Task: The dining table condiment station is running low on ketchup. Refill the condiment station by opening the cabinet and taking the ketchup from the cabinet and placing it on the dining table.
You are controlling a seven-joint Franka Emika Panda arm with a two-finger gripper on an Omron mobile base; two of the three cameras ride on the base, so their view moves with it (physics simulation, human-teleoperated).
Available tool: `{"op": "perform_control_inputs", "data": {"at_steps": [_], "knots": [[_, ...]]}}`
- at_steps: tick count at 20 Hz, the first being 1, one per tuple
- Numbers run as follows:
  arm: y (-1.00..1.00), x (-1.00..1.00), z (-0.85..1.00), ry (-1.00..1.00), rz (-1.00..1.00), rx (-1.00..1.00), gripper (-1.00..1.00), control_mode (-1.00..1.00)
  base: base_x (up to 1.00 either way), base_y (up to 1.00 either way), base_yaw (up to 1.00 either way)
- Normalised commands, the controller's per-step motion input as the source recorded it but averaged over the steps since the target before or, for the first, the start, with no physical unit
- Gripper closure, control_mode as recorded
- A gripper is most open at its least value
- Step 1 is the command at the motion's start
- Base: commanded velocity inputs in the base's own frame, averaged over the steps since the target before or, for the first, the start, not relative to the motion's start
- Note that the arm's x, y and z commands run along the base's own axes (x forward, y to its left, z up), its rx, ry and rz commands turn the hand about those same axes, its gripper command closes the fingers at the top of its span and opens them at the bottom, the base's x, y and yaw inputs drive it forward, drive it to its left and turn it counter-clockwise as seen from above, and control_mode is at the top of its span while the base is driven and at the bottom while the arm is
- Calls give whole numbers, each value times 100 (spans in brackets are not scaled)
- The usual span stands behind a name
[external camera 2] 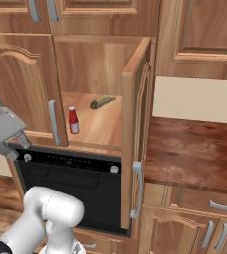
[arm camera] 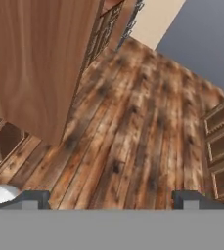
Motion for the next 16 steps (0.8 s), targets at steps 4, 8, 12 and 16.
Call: {"op": "perform_control_inputs", "data": {"at_steps": [4, 8, 12, 16], "knots": [[79, 53, 0, -25, 27, 12, -100, -100, 0, 0, 0], [83, 71, 0, -9, 35, 2, -100, -100, 0, 0, 0], [49, 58, -9, 0, 34, 0, -100, -100, 0, 0, 0], [0, 12, -14, 0, 4, -5, -100, -100, 0, 0, 0]]}}
